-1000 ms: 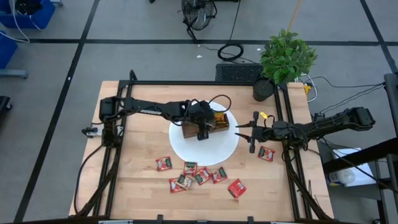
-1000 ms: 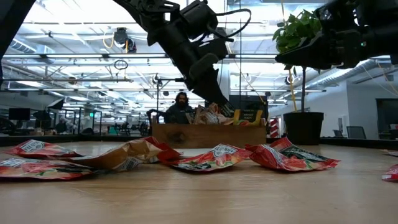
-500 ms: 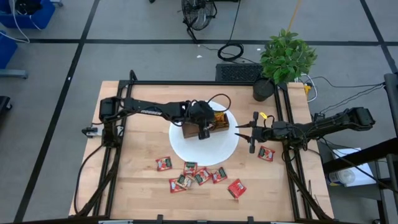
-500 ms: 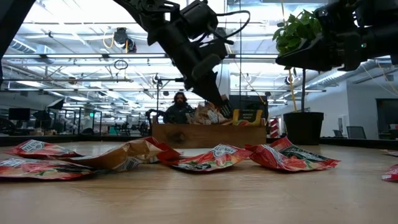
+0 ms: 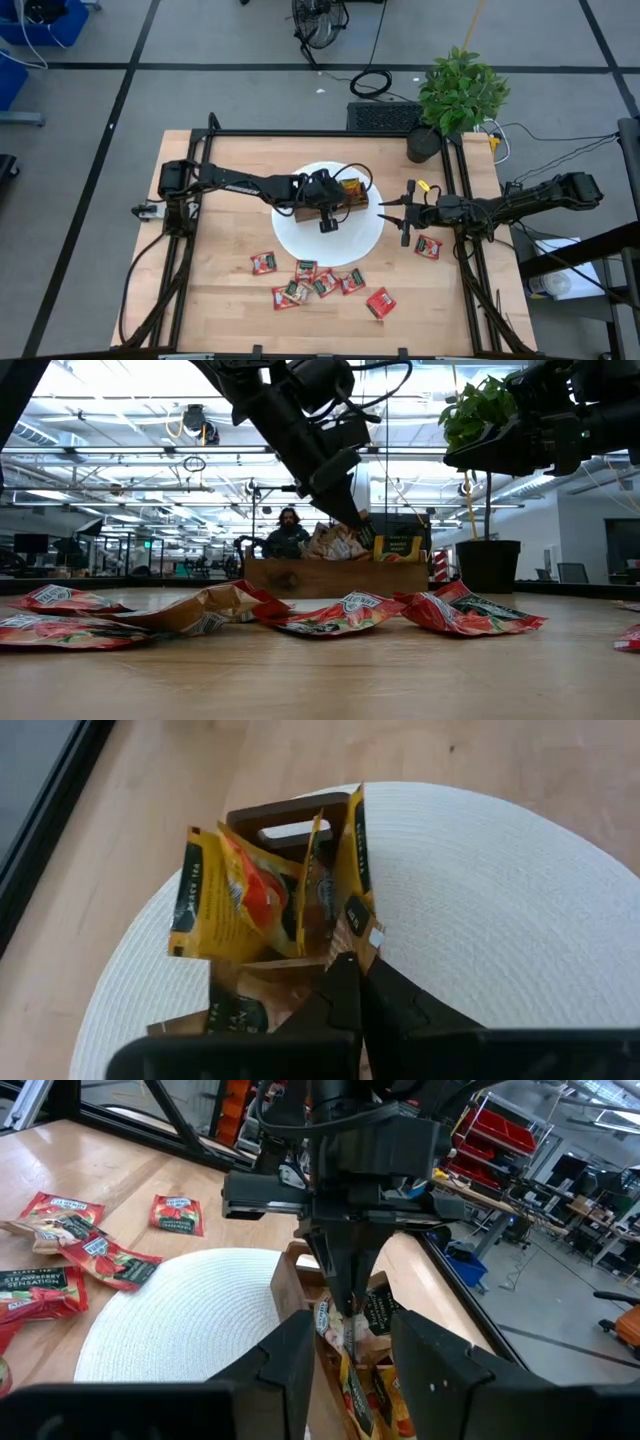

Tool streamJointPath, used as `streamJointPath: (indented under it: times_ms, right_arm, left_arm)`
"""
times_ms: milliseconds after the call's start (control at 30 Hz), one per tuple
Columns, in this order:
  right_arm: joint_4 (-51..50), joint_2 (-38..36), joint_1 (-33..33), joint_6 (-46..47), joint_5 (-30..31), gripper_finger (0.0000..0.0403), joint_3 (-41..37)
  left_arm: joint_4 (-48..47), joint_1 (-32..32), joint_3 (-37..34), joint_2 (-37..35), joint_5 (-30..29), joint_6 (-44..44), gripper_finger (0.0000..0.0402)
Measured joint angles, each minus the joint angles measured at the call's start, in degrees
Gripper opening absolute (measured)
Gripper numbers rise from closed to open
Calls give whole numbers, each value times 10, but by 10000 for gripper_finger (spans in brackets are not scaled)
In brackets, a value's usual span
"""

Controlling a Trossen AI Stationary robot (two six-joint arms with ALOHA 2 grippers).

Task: Pick & Place Tea
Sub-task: Put the brown tea bag into the middle section of the wooden organizer

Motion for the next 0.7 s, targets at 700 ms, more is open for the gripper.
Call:
streamJointPath:
  times_ms: [700]
  right_arm:
    - [-6, 0, 0, 3, 0, 123, 0]
  left_arm:
    - [-26, -14, 18, -34, -65, -6, 1]
